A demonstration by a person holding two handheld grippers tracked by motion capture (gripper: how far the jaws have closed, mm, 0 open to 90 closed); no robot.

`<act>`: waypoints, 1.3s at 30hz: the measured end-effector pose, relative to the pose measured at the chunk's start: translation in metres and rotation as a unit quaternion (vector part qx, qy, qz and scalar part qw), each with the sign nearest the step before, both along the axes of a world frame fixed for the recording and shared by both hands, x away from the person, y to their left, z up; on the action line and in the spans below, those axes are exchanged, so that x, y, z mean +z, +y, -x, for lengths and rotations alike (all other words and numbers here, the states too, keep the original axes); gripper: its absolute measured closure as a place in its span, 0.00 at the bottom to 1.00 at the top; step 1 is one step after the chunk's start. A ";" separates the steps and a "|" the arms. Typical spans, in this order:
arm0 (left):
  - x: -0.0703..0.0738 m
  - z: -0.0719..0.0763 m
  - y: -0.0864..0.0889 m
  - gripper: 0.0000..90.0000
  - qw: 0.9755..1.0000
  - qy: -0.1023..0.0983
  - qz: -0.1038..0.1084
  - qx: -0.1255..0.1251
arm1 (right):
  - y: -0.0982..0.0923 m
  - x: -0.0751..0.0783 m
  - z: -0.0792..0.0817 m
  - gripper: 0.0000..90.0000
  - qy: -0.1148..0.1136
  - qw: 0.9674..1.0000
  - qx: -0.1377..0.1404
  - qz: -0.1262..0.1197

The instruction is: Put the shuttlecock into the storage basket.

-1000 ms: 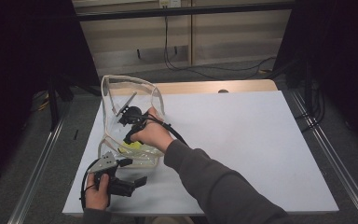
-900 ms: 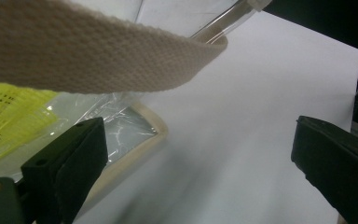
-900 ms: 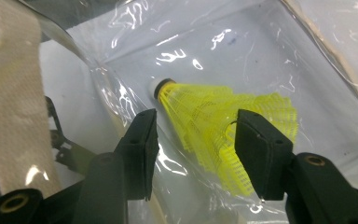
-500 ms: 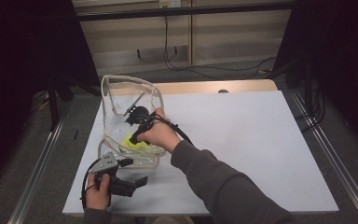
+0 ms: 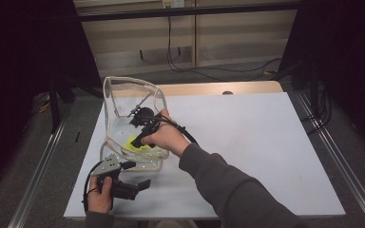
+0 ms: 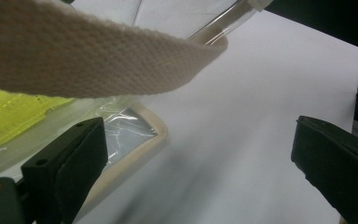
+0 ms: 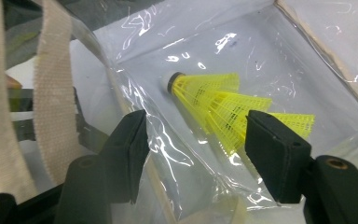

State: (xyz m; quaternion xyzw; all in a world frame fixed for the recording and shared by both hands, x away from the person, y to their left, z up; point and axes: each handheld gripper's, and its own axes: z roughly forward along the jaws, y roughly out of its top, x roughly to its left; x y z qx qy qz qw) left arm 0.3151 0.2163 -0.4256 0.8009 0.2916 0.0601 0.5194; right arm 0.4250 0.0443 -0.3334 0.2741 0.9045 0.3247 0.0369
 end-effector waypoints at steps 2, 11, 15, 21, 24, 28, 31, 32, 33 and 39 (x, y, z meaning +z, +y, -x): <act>-0.001 0.000 0.000 0.04 1.000 0.000 0.000 -0.001 | -0.001 0.002 0.001 0.42 0.002 1.000 0.004 -0.002; -0.001 -0.002 -0.002 0.04 1.000 0.001 -0.001 -0.003 | -0.006 0.012 0.006 0.36 0.007 1.000 0.011 -0.014; 0.000 -0.002 -0.001 0.04 1.000 0.002 -0.001 -0.003 | -0.010 0.017 0.006 0.34 0.003 1.000 0.014 -0.020; 0.000 -0.002 -0.001 0.04 1.000 0.001 -0.002 -0.004 | -0.016 0.023 0.008 0.30 0.006 1.000 0.011 -0.024; 0.000 -0.002 -0.002 0.04 1.000 0.001 -0.001 -0.003 | -0.019 0.024 0.008 0.26 0.010 1.000 0.011 -0.026; 0.000 -0.002 -0.002 0.04 1.000 0.001 -0.003 -0.004 | -0.023 0.028 0.010 0.25 0.010 0.999 0.015 -0.028; 0.000 -0.002 -0.002 0.04 1.000 0.000 -0.004 -0.004 | -0.025 0.029 0.011 0.24 0.009 0.999 0.017 -0.031; 0.000 -0.002 -0.002 0.04 1.000 0.000 -0.003 -0.003 | -0.025 0.030 0.011 0.24 0.008 0.999 0.017 -0.031; 0.000 -0.001 -0.002 0.04 1.000 0.000 -0.003 -0.003 | -0.026 0.030 0.011 0.23 0.008 0.999 0.018 -0.031; 0.001 0.001 -0.001 0.04 1.000 0.000 -0.004 -0.003 | -0.031 0.033 0.012 0.22 0.008 0.999 0.024 -0.035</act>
